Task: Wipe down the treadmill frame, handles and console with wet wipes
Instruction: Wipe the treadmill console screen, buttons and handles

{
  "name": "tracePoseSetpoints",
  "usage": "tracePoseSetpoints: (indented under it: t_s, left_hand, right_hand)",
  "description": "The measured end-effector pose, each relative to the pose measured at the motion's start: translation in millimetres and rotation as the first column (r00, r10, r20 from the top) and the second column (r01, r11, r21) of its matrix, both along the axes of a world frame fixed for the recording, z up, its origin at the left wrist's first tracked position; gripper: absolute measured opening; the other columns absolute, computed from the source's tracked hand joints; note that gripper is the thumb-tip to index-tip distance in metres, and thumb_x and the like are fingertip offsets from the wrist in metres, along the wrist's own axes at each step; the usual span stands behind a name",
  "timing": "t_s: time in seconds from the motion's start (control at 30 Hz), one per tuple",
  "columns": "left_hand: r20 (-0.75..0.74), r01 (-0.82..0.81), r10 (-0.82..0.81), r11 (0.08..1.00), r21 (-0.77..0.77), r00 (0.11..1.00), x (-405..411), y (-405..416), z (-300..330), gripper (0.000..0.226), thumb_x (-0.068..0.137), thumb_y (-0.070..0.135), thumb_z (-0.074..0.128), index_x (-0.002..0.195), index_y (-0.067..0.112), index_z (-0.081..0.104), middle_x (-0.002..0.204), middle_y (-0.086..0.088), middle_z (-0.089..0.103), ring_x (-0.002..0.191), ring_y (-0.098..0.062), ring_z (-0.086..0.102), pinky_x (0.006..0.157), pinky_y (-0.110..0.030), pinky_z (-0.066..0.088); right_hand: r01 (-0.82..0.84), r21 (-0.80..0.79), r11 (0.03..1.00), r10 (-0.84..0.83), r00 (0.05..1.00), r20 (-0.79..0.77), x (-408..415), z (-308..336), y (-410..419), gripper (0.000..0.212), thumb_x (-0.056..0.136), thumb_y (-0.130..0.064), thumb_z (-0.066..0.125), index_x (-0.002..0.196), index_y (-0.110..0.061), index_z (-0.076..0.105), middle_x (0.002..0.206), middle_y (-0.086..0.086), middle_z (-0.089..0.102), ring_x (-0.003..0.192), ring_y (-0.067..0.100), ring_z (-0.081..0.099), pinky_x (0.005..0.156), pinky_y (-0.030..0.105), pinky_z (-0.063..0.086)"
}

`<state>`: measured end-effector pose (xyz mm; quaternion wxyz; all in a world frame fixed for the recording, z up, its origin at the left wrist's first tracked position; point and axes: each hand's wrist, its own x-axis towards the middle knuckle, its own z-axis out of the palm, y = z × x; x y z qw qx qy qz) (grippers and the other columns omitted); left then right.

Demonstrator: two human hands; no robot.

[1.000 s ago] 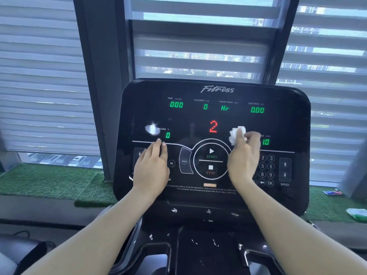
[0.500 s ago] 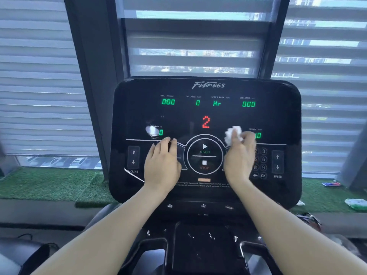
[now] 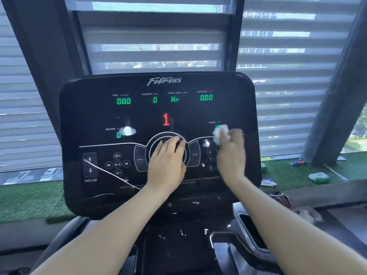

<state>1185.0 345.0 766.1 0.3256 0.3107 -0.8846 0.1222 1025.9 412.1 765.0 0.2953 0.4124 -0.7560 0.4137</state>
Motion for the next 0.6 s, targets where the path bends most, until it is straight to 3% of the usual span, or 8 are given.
tracePoseSetpoints:
  t_s: [0.03, 0.1, 0.13, 0.23, 0.37, 0.5, 0.6]
  left_hand:
    - [0.007, 0.012, -0.012, 1.0, -0.009, 1.0, -5.2, 2.7, 0.0, 0.055, 0.075, 0.012, 0.068, 0.128, 0.01, 0.056, 0.133, -0.006, 0.053, 0.121, -0.022, 0.052, 0.11, -0.038, 0.032]
    - [0.01, 0.043, -0.043, 0.999, -0.026, 0.999, -14.6, 7.3, -1.1, 0.056, 0.068, 0.011, 0.073, 0.123, 0.009, 0.061, 0.128, -0.007, 0.057, 0.115, -0.023, 0.057, 0.106, -0.039, 0.037]
    - [0.012, 0.062, -0.061, 0.998, -0.033, 0.998, -18.4, 9.3, -2.1, 0.056, 0.066, 0.011, 0.074, 0.121, 0.009, 0.062, 0.126, -0.006, 0.058, 0.114, -0.023, 0.058, 0.105, -0.038, 0.038]
    - [0.021, 0.108, -0.107, 0.993, -0.038, 0.994, -27.1, 16.8, -5.2, 0.057, 0.066, 0.011, 0.074, 0.121, 0.009, 0.062, 0.126, -0.005, 0.057, 0.114, -0.022, 0.058, 0.105, -0.038, 0.039]
    - [0.039, 0.143, -0.141, 0.989, -0.043, 0.989, -34.1, 25.4, -10.7, 0.056, 0.066, 0.013, 0.075, 0.12, 0.01, 0.063, 0.124, -0.004, 0.06, 0.114, -0.02, 0.058, 0.104, -0.039, 0.04]
    - [0.081, 0.196, -0.191, 0.979, -0.062, 0.978, -43.2, 33.7, -16.4, 0.053, 0.067, 0.016, 0.075, 0.119, 0.012, 0.064, 0.121, -0.003, 0.061, 0.113, -0.019, 0.059, 0.103, -0.038, 0.042]
    - [0.13, 0.272, -0.269, 0.962, -0.005, 0.954, -49.3, 41.4, -24.2, 0.048, 0.072, 0.019, 0.074, 0.119, 0.014, 0.064, 0.119, 0.0, 0.062, 0.11, -0.018, 0.06, 0.096, -0.032, 0.047]
  right_hand:
    - [-0.081, 0.019, 0.997, 0.081, 0.996, -0.04, 1.7, -13.1, 0.9, 0.006, 0.094, -0.025, 0.052, 0.099, -0.026, 0.056, 0.095, -0.001, 0.056, 0.081, 0.025, 0.054, 0.059, 0.03, 0.035]
    - [-0.067, 0.089, 0.994, 0.083, 0.977, -0.196, -6.0, -31.3, -0.3, 0.041, 0.081, 0.002, 0.062, 0.12, -0.01, 0.058, 0.104, 0.009, 0.055, 0.082, 0.027, 0.051, 0.06, 0.027, 0.037]
    - [-0.099, 0.096, 0.99, 0.113, 0.981, -0.157, -15.9, -28.9, 2.2, 0.045, 0.081, 0.004, 0.061, 0.125, -0.007, 0.055, 0.107, 0.01, 0.053, 0.085, 0.025, 0.049, 0.061, 0.028, 0.041]
    - [-0.101, 0.03, 0.994, 0.098, 0.991, 0.095, -36.1, -4.0, 10.8, 0.031, 0.096, -0.012, 0.042, 0.127, -0.014, 0.049, 0.114, 0.005, 0.045, 0.096, 0.02, 0.043, 0.075, 0.029, 0.038]
    - [-0.004, -0.074, 0.997, 0.009, 0.998, 0.07, -55.3, 23.9, 17.5, 0.03, 0.102, -0.04, 0.026, 0.116, -0.02, 0.042, 0.106, -0.012, 0.044, 0.084, 0.013, 0.043, 0.057, 0.025, 0.024]
    - [0.0, -0.023, 1.0, 0.004, 0.984, 0.178, -61.4, 30.6, 18.0, 0.025, 0.101, -0.036, 0.026, 0.113, -0.02, 0.041, 0.105, -0.006, 0.045, 0.087, 0.019, 0.052, 0.06, 0.029, 0.03]
    - [-0.02, 0.029, 0.999, 0.012, 0.967, 0.254, -61.7, 8.3, 26.8, 0.034, 0.099, -0.015, 0.036, 0.133, -0.015, 0.038, 0.122, 0.001, 0.04, 0.102, 0.027, 0.049, 0.07, 0.028, 0.033]
